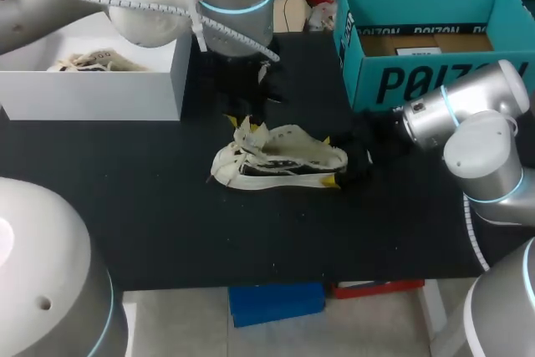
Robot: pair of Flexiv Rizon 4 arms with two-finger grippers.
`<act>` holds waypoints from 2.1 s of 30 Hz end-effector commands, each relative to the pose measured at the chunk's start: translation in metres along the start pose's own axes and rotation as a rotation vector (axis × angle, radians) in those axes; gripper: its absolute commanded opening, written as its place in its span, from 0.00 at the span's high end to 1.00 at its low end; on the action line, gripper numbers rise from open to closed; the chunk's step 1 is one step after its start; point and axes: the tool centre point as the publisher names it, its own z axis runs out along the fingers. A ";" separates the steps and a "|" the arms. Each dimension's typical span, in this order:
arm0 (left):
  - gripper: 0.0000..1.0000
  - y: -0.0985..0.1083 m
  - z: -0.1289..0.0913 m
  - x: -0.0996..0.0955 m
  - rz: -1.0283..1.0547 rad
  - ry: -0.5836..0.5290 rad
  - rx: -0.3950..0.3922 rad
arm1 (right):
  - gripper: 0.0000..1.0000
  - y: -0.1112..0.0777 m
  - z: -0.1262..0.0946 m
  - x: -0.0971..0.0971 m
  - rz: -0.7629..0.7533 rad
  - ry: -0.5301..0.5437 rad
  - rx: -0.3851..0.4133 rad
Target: Take the shoe out of the shoebox, open the shoe tongue, remove and reinsert the insole, then place the shoe into the shoebox
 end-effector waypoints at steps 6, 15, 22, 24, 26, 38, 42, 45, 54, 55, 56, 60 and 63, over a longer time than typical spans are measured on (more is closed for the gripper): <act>1.00 -0.003 0.009 0.003 1.174 0.380 -0.007 | 1.00 -0.001 0.001 -0.001 0.001 -0.001 0.002; 1.00 -0.003 0.009 0.003 1.206 0.391 -0.007 | 1.00 -0.001 0.001 -0.001 0.001 -0.001 0.002; 1.00 -0.010 0.010 0.009 1.319 0.395 -0.015 | 1.00 -0.001 0.001 -0.001 0.001 -0.001 0.002; 1.00 -0.017 0.009 0.010 1.356 0.406 -0.010 | 1.00 -0.001 0.001 -0.001 0.001 -0.001 0.002; 1.00 -0.025 0.012 0.010 1.393 0.400 -0.024 | 1.00 -0.001 0.001 -0.001 0.001 -0.001 0.002; 1.00 -0.067 0.039 0.017 1.443 0.430 -0.096 | 1.00 -0.001 0.001 -0.001 0.001 -0.001 0.002; 1.00 -0.075 0.050 0.023 1.416 0.433 -0.125 | 1.00 -0.001 0.001 -0.001 0.001 -0.001 0.002; 1.00 -0.077 0.058 0.027 1.388 0.439 -0.131 | 1.00 -0.001 0.001 -0.001 0.001 -0.001 0.002; 1.00 -0.075 0.089 0.033 1.292 0.437 -0.138 | 1.00 -0.001 0.001 -0.001 0.001 -0.001 0.002; 1.00 -0.075 0.092 0.033 1.285 0.439 -0.135 | 1.00 -0.001 0.001 -0.001 0.001 -0.001 0.002; 1.00 -0.074 0.095 0.033 1.274 0.444 -0.124 | 1.00 -0.001 0.001 -0.001 0.001 -0.001 0.002; 1.00 -0.073 0.103 0.031 1.249 0.415 -0.093 | 1.00 -0.001 0.001 -0.001 0.001 -0.001 0.002; 1.00 -0.072 0.110 0.031 1.250 0.382 -0.080 | 1.00 -0.001 0.001 -0.001 0.001 -0.001 0.002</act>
